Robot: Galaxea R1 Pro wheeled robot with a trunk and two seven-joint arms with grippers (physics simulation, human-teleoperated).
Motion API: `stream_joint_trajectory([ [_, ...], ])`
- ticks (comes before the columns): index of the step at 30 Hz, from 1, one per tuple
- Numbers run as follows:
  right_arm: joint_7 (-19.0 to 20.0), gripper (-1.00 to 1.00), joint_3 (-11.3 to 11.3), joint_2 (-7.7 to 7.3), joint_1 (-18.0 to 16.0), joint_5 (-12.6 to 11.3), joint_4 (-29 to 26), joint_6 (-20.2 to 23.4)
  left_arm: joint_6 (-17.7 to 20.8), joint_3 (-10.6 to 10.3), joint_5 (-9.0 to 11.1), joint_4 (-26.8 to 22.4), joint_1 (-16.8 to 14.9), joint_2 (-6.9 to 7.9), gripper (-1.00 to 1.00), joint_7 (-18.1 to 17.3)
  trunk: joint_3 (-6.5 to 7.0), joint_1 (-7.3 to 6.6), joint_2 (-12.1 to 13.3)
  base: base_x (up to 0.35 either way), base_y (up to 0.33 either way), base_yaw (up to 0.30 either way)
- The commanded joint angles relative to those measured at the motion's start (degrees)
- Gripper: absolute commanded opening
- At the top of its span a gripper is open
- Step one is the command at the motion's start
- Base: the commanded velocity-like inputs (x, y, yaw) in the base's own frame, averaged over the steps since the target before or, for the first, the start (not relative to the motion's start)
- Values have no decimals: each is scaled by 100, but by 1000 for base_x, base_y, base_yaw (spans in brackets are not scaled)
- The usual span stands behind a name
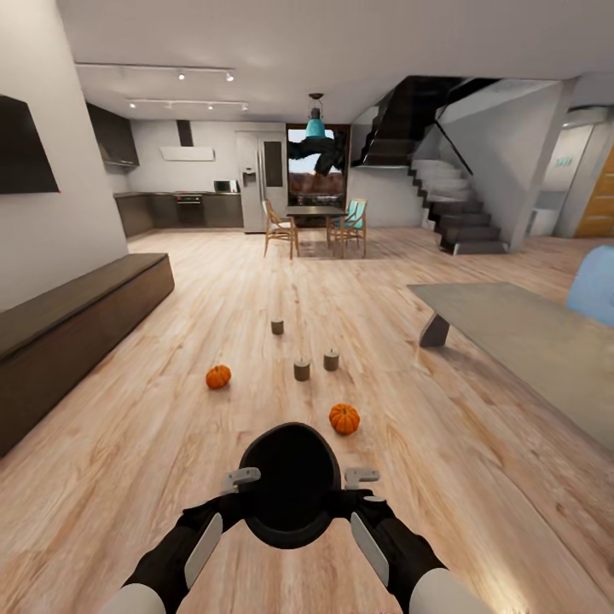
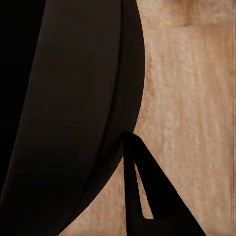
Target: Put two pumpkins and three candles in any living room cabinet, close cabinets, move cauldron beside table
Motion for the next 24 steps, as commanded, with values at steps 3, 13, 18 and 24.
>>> stream_joint_trajectory([
  [3,-46,-100,93,-8,-11,-142,-394,8,32,4,-49,-2,-1,13,-100,6,-5,-2,-3,0,0,-265],
  [13,-45,-100,93,-9,-10,-142,-394,12,32,4,-49,-4,-1,21,-100,6,-5,-2,-3,0,0,-270],
  [18,-46,-100,93,-7,-7,-142,-394,12,32,4,-49,-4,-1,22,-100,6,-5,-2,-3,0,0,-286],
  [24,-46,-100,93,-8,-9,-142,-394,13,32,4,-49,-3,-1,22,-100,6,-5,-2,-3,0,0,-287],
])
